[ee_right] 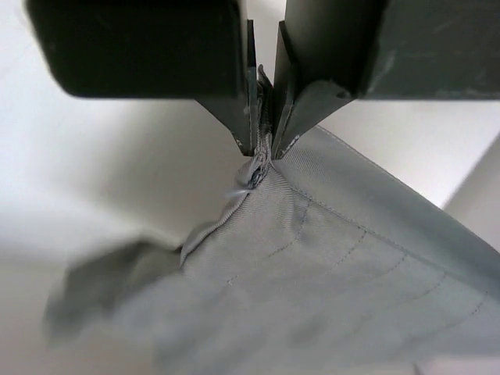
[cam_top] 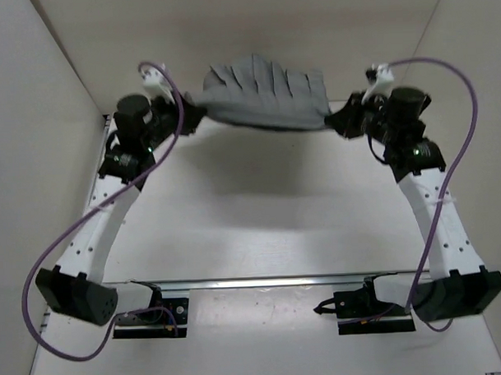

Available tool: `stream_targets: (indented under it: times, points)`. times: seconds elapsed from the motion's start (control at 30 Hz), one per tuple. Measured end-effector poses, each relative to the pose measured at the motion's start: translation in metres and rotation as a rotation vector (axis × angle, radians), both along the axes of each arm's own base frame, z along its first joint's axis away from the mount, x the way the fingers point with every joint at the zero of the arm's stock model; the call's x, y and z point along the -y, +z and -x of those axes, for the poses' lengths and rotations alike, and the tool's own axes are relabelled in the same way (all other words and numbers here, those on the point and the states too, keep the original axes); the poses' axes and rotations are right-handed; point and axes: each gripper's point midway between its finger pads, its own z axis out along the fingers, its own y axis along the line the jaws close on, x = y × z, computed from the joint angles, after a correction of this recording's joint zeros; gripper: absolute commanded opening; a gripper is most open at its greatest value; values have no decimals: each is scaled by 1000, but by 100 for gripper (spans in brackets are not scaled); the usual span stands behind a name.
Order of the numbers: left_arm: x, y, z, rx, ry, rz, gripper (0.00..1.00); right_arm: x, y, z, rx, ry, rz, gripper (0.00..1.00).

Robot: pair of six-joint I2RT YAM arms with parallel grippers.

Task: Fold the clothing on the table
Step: Fold the skirt

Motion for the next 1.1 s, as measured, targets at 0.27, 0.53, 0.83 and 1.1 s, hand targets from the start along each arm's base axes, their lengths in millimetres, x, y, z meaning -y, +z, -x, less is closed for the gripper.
stream_targets:
  times: [0.27,0.53,0.83,1.1]
  points:
    - [4,-262,186,-602,-154,-202,0,-32,-274,185,-690,108,66,0]
    - [-32,-263,249,-721,-105,-78,0,-55,-245,241,-660,235,-86,0]
    - [-32,-337,210,-1005,-14,-87,0,-39,-302,200,-848,130,-80,0]
    - [-13,-345,132,-1035,-40,-150,56,-33,-324,201,-872,108,-106,19]
